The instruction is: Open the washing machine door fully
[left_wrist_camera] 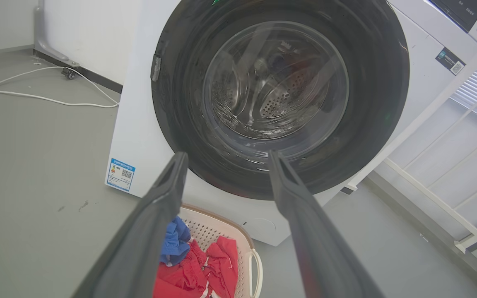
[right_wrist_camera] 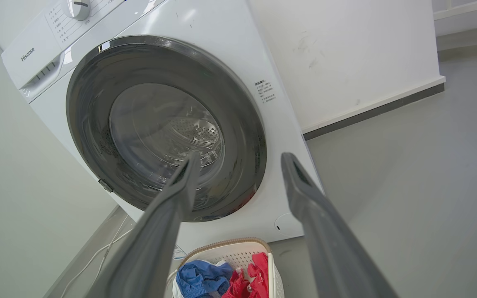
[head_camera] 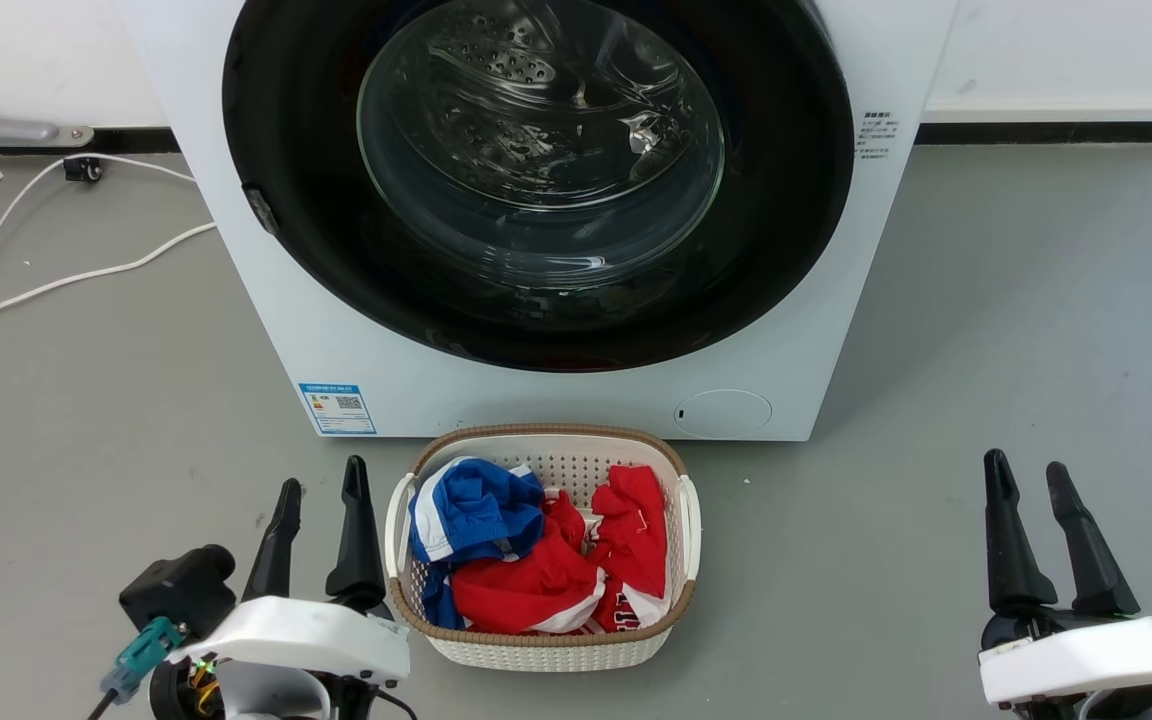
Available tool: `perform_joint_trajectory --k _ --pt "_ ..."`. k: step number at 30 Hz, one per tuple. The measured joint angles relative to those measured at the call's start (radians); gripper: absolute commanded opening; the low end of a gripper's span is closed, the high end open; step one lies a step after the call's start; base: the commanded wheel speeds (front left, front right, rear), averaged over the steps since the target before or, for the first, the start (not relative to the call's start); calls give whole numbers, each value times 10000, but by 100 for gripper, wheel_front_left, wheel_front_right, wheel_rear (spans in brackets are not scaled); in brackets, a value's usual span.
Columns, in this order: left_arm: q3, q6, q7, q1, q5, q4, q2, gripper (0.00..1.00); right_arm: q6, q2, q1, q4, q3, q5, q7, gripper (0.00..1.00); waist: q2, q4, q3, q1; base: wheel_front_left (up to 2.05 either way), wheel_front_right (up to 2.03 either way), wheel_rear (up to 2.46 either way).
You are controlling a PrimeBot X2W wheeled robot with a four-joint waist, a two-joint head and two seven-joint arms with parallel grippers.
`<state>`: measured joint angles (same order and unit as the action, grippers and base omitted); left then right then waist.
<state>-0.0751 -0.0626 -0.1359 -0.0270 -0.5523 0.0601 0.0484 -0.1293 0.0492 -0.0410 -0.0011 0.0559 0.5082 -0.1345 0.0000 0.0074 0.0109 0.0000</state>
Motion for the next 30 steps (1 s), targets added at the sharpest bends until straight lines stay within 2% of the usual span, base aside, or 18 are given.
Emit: perform_joint_trajectory --k 13,30 --pt "-265 -79 -330 33 1292 -136 4 100 0 2 -115 -339 -2 -1147 -336 100 0 15 -7 0 0 0 0" --pt "-510 4 -702 204 2610 -276 8 100 0 4 -424 -686 23 -2015 -711 100 0 47 -38 0 0 0 0"
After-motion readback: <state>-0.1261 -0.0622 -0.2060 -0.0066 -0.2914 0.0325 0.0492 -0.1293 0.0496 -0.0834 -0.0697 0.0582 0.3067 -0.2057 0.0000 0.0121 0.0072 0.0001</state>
